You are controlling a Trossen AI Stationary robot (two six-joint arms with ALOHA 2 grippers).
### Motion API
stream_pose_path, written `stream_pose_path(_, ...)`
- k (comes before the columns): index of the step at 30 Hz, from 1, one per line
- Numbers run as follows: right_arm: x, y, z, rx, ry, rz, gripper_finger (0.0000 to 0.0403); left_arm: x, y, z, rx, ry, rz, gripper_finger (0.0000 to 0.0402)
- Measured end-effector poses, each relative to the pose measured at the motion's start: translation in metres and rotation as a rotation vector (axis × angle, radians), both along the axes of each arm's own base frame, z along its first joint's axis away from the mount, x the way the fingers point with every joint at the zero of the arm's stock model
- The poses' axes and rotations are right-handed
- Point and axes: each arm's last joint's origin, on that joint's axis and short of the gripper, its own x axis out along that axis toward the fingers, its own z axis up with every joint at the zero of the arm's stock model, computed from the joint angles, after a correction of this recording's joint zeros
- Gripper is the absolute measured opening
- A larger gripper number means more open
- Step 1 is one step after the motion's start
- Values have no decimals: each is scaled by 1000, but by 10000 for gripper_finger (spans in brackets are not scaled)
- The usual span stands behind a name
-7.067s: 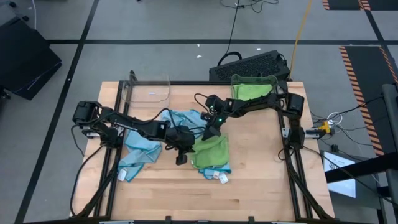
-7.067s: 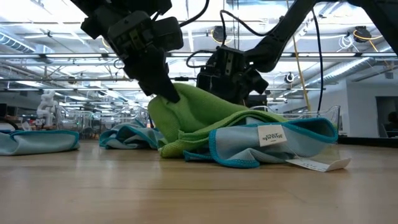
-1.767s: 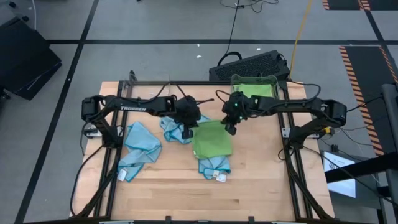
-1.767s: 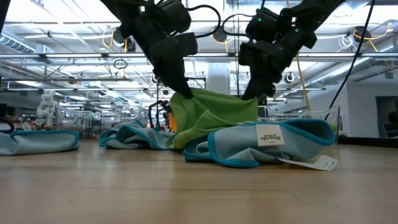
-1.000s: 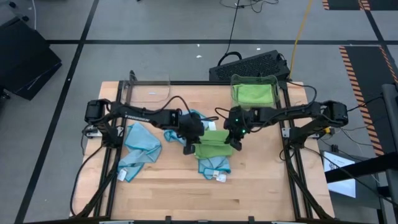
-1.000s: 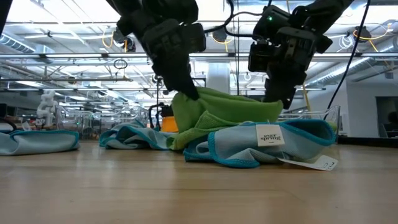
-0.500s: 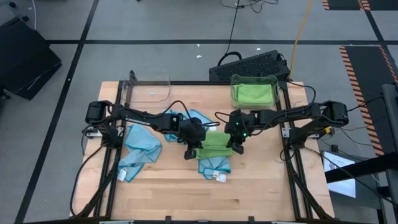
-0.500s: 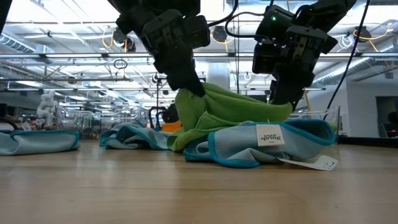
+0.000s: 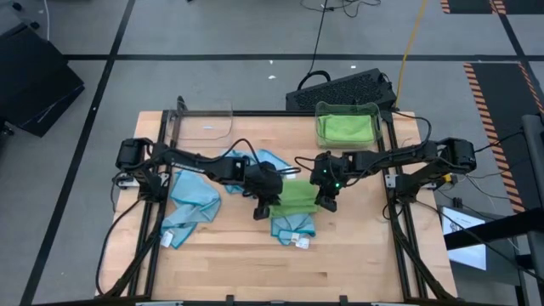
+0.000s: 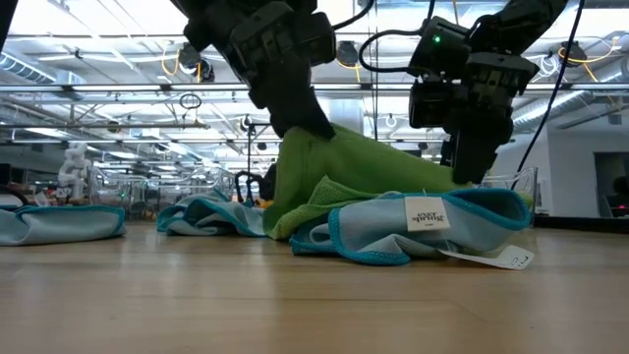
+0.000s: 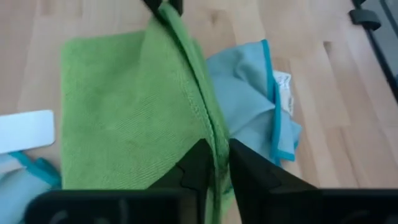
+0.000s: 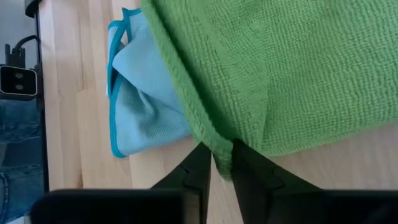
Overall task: Sort microfiber towel by color & place in baskets
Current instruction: Fold the green towel, then stack the green towel on top of the green towel in the right transparent bin
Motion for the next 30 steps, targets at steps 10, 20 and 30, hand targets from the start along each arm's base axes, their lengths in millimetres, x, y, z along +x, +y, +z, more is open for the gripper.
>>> stream_pose_path(10, 0, 1, 1, 25, -8, 15, 82, 0, -9, 0, -24, 0, 1, 149)
stream_pose_path(20, -3, 4, 4, 116, 42, -29, 182, 1, 7, 1, -146, 39, 178, 169)
stream_pose_path(30, -32, 0, 36, 157, 137, -337, 264, 7, 23, 7, -386, 31, 367, 105)
